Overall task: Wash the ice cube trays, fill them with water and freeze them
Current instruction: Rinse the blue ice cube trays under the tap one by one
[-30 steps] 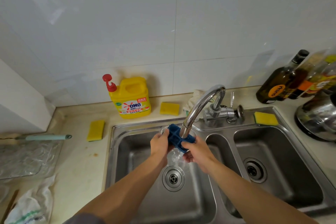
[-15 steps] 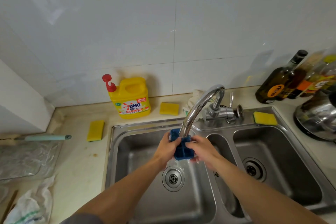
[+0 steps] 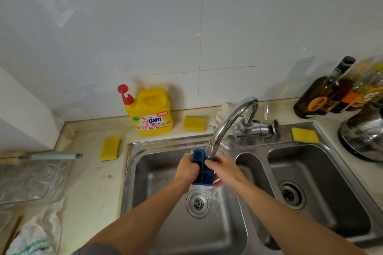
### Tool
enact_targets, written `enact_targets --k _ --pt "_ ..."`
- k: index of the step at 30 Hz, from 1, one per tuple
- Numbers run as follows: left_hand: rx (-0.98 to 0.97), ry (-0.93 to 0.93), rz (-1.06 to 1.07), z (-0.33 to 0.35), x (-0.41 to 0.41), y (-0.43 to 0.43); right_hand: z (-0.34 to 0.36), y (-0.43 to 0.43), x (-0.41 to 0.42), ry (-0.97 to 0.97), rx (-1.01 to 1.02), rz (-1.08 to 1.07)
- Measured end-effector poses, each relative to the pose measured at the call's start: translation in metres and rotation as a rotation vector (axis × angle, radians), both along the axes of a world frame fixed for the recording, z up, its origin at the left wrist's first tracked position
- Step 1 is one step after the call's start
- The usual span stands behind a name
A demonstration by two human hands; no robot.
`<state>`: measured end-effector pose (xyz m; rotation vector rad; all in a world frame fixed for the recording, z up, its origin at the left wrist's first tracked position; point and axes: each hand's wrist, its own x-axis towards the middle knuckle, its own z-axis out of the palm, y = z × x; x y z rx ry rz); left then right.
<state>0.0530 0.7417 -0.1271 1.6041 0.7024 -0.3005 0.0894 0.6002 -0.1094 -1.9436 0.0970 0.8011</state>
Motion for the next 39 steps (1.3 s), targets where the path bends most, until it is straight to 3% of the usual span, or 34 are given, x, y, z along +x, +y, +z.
enact_targets --k 4,9,13,16,20,24,27,30,35,39 --pt "0.013 -0.038 -0.123 0.000 -0.002 0.001 0.006 -0.006 0.008 0.073 0.121 -0.139" --pt "-0.035 -0.083 -0.111 0.000 0.001 -0.002 0.008 -0.004 0.012 0.049 0.078 -0.159" --pt "-0.291 -0.030 0.098 0.000 0.001 0.002 0.000 -0.006 0.015 0.104 0.144 -0.412" --pt "-0.429 0.005 0.140 -0.001 -0.004 0.003 -0.003 -0.005 0.010 0.200 0.256 -0.524" --pt "-0.506 0.071 0.285 -0.002 -0.005 0.000 -0.005 0.004 0.002 0.041 0.146 -0.312" --pt "-0.371 0.020 0.272 -0.003 -0.001 0.004 -0.002 0.002 -0.002 -0.043 0.065 -0.128" --pt "-0.330 -0.001 0.172 -0.004 -0.004 0.006 -0.002 -0.008 0.000 0.121 0.207 -0.246" --pt "-0.441 -0.016 0.195 -0.008 -0.001 0.007 -0.001 -0.013 0.001 0.236 0.298 -0.380" --pt "-0.500 -0.025 0.316 -0.006 0.008 0.011 0.003 -0.007 -0.001 0.175 0.297 -0.350" --pt "-0.453 0.047 0.210 -0.002 0.005 -0.002 0.005 -0.015 -0.004 0.126 0.251 -0.410"
